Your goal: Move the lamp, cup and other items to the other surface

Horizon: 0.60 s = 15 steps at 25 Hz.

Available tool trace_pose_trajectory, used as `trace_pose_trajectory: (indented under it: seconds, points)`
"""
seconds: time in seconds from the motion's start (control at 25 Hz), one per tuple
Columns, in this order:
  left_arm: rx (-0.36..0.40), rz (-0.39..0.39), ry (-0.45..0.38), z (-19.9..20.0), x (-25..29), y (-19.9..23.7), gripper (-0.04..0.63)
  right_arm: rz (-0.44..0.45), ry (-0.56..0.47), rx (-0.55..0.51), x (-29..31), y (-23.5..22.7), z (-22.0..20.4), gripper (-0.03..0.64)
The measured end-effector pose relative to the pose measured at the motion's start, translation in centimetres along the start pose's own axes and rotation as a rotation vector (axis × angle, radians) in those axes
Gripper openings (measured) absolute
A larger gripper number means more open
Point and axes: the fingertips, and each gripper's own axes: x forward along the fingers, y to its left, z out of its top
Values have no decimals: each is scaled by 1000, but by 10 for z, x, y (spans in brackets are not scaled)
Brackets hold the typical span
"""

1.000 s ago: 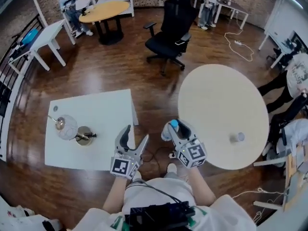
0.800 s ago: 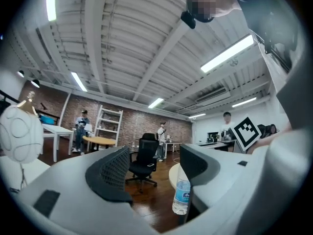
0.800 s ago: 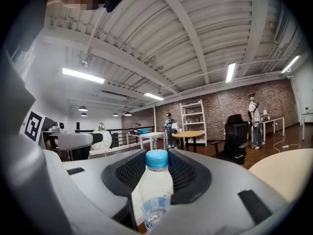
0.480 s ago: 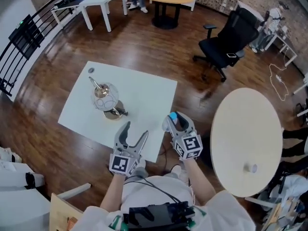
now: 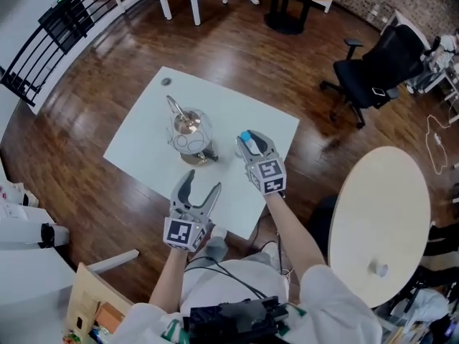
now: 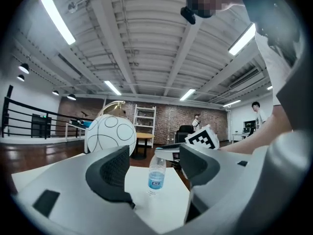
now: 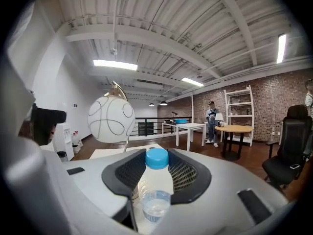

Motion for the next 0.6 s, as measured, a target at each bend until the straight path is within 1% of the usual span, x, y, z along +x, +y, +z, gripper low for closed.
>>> trace_pose_trajectory:
  seconds: [0.12,0.2,0.24,0.32,0.48,0.52,0.56,0.6]
  points:
    - [-4,13,8,-2,-3,6,311,18,35,11,38,-2,-11,153]
    - [-37,27,16,5,-3,9,311,16,48,31,56,-3,-16,153]
    - [-41,34,19,4,-4,12,311,15,49,39,64,-4,-18,153]
    - [-27,45,22,-3,-7,20,311,21,38,46,76,-3,-19,155]
    - [-34,42,21,-2,-5,23,311,60,26,48,93,6,-18,156]
    - [-35,38,20,0,-3,21,311,63,29,56,94,7,-18,168]
    - [-34,32,18,2,-2,19,311,62,28,66,93,7,-17,206]
    - [-35,26,15,4,1,17,311,59,19,77,91,6,-14,223]
